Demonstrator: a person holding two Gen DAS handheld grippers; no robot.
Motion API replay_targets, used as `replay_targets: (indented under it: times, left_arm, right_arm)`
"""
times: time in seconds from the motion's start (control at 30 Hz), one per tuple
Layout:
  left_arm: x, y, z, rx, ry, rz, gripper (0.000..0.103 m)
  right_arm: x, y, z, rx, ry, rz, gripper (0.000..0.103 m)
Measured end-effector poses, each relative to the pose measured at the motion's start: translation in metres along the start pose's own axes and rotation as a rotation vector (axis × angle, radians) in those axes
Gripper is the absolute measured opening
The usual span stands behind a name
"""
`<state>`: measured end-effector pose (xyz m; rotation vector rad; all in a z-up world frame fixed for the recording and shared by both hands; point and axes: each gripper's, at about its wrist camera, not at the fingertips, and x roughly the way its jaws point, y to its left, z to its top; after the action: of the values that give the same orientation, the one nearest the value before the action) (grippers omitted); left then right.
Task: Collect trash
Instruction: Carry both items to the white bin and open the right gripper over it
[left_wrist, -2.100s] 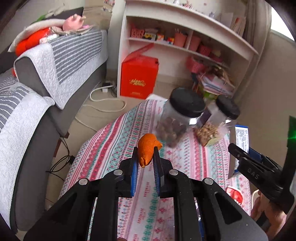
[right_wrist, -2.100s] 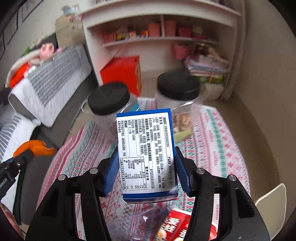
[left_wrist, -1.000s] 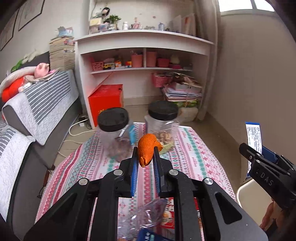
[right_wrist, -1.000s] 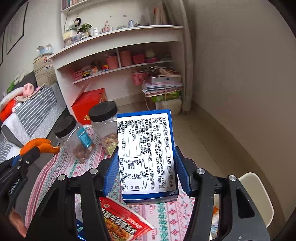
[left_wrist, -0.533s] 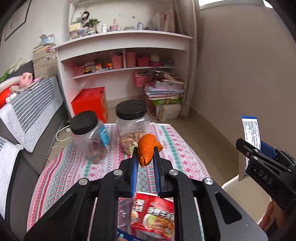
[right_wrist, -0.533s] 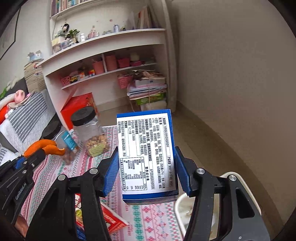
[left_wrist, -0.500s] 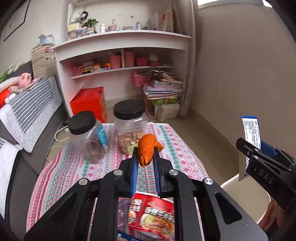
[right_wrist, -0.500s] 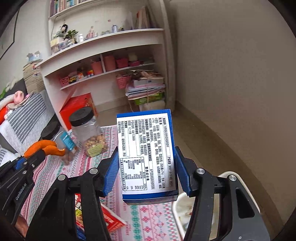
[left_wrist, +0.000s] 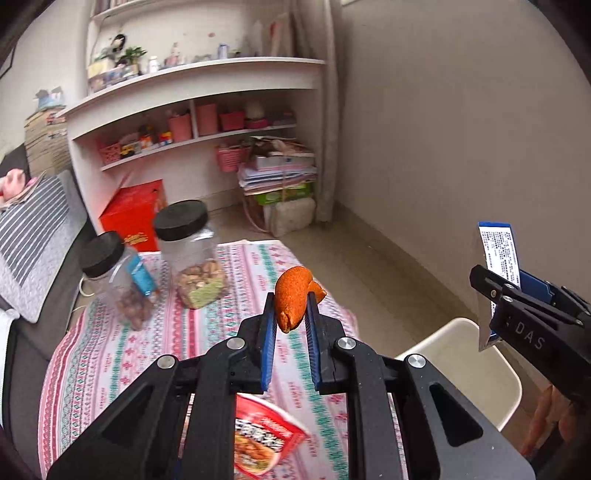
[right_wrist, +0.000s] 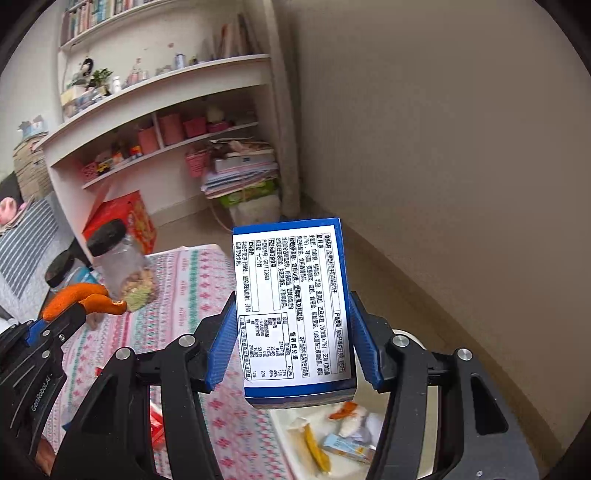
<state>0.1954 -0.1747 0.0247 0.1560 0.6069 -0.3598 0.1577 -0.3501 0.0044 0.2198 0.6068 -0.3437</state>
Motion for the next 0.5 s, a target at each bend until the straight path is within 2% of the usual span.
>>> replay_targets:
  times: [0.4, 0.43, 0.47, 0.5]
  left_arm:
    - [0.007, -0.062, -0.01, 0.081, 0.024, -0.082, 0.015]
    - [0.008, -0.066, -0.01, 0.083, 0.027, -0.089, 0.015]
    - [0.009, -0.072, -0.011, 0.086, 0.031, -0.1, 0.015]
    - [0.01, -0.077, -0.012, 0.089, 0.034, -0.109, 0.015]
  right_arm:
    - [-0.005, -0.069, -0.01, 0.06, 0.036, -0.094, 0.055]
    - [-0.006, -0.075, -0.012, 0.068, 0.038, -0.105, 0.063]
    - [-0.008, -0.081, -0.012, 0.08, 0.035, -0.122, 0.076]
    - [-0.01, -0.087, -0.013, 0.094, 0.027, -0.143, 0.082]
